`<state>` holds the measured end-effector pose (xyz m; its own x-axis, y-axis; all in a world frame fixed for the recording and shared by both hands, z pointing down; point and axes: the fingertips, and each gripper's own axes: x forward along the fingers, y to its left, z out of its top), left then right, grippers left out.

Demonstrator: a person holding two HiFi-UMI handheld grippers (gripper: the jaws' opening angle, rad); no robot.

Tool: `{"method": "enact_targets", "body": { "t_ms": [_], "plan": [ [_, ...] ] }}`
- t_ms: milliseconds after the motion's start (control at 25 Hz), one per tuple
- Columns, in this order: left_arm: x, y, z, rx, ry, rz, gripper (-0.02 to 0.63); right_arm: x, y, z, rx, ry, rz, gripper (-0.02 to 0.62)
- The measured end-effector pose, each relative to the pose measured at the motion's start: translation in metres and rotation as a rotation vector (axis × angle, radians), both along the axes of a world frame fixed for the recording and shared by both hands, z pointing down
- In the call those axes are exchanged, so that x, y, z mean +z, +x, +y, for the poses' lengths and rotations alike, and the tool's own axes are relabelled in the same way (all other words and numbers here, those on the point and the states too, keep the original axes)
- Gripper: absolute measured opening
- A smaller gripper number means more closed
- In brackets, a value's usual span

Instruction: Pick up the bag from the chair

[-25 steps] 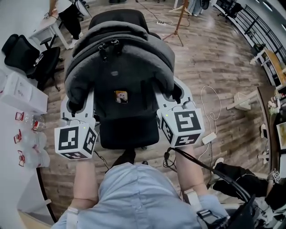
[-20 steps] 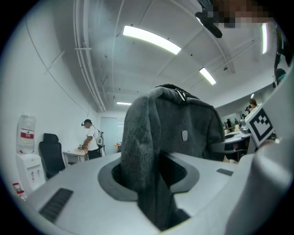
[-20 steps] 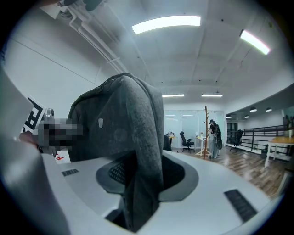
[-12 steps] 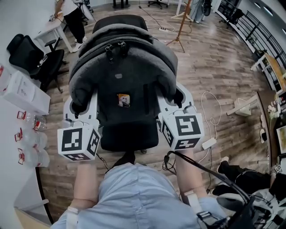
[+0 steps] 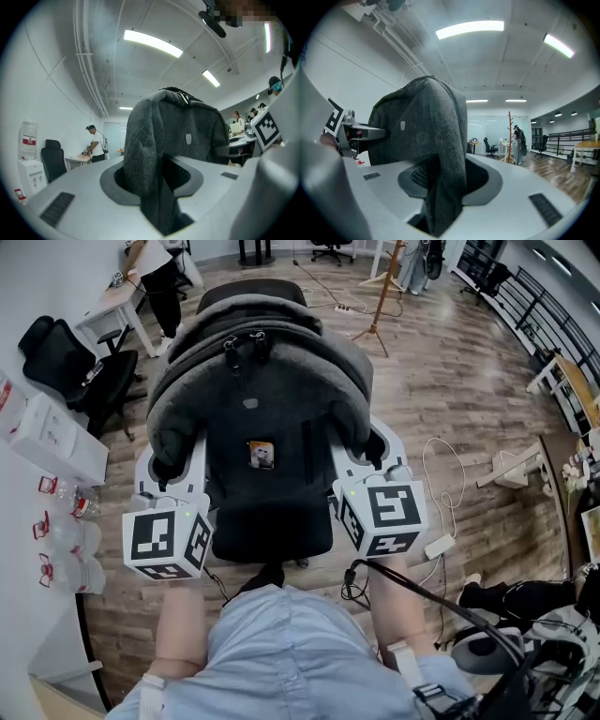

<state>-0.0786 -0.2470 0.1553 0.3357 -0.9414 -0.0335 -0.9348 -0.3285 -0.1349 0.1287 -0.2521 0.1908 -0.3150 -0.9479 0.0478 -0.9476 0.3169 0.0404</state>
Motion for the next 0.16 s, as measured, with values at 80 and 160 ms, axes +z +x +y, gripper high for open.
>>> {"method": "enact_targets", "body": {
  "t_ms": [80, 160],
  "plan": [
    [-0.0003, -0.0027, 0.0006, -0.002, 0.000, 0.001, 0.137, -0.0004, -0.0028, 0.0003, -0.001, 0.001, 0.001, 0.135],
    [-0.0004, -0.0058, 0.0012, -0.003, 0.001, 0.002, 0.137, -0.0009, -0.0058, 0.0005, -0.001, 0.003, 0.002, 0.135]
  ]
}}
